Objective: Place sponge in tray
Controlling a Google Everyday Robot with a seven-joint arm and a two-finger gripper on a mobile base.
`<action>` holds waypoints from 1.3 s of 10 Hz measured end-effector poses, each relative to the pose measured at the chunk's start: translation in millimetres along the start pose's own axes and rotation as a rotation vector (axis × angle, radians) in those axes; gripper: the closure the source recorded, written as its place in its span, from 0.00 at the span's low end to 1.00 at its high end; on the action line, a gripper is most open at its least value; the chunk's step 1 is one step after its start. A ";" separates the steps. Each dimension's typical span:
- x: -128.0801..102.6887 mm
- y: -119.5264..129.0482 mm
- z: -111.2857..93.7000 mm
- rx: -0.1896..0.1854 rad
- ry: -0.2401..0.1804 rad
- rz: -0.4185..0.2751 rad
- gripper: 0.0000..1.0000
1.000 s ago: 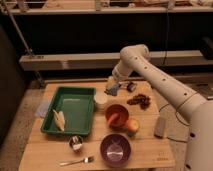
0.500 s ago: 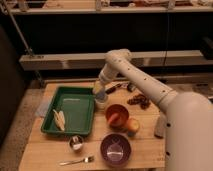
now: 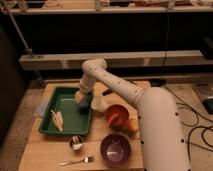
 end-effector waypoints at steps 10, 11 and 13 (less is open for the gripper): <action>3.5 -42.7 17.0 -0.013 -0.127 -0.139 0.47; 3.5 -42.5 16.8 -0.013 -0.127 -0.139 0.47; 3.4 -42.4 16.8 -0.013 -0.127 -0.139 0.54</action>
